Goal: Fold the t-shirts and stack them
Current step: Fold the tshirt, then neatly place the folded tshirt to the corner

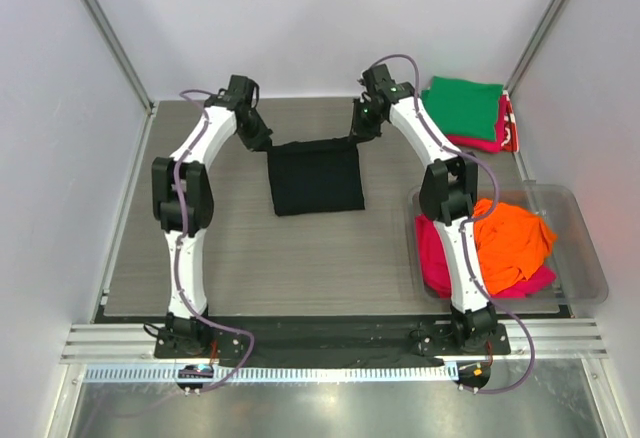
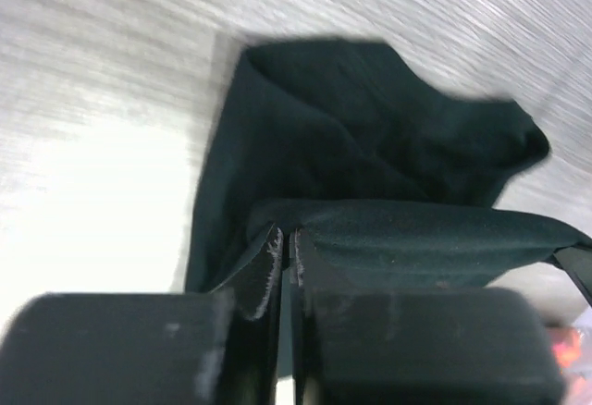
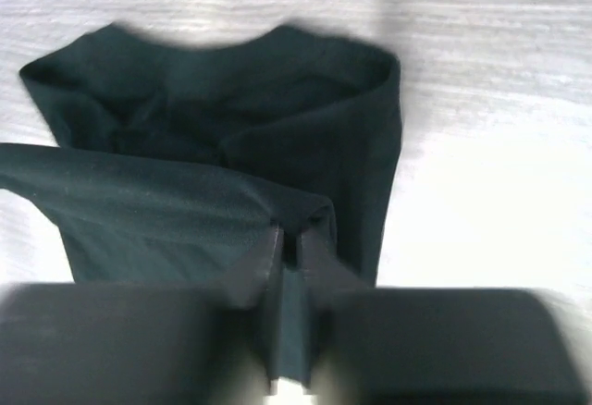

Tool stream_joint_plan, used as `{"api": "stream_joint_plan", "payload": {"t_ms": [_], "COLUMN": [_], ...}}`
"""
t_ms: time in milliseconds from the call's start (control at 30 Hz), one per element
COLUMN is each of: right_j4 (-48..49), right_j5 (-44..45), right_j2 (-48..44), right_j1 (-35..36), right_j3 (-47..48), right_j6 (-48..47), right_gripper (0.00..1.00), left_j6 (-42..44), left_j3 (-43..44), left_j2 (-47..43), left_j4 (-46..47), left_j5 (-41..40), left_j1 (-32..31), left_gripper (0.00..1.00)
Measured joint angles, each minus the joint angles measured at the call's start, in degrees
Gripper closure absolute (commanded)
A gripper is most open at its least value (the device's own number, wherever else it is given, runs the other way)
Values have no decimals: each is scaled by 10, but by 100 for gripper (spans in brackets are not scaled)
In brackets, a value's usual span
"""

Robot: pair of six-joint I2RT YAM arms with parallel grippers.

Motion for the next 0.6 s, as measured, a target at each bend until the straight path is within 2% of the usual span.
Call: {"api": "stream_joint_plan", "payload": {"t_ms": [67, 100, 167, 200, 300, 367, 400, 467, 600], "right_j4": [6, 11, 21, 24, 47, 79, 90, 111, 148], "right_j5": [-1, -2, -2, -3, -4, -4, -3, -4, -22], "right_j2": [17, 24, 33, 37, 35, 11, -10, -68, -175], "right_j1": [-3, -6, -15, -20, -37, -46, -48, -47, -9], "right_j3": [10, 13, 22, 31, 41, 8, -25, -110, -250], "right_j6": [5, 8, 16, 19, 33, 40, 41, 44, 53], "right_gripper": [49, 34, 29, 28, 28, 28, 28, 30, 39], "left_j6": [2, 4, 12, 15, 29, 40, 46, 56, 60], "left_j3": [17, 30, 76, 120, 251, 269, 252, 150, -42], "left_j2": [26, 39, 75, 102, 171, 172, 157, 87, -73], "left_j4": [1, -1, -9, -16, -42, -56, -54, -40, -24], "left_j5": [2, 2, 11, 18, 32, 30, 27, 19, 10], "left_j1": [4, 7, 17, 26, 44, 52, 54, 51, 15], "left_gripper": [82, 59, 43, 28, 25, 25, 25, 26, 30]}}
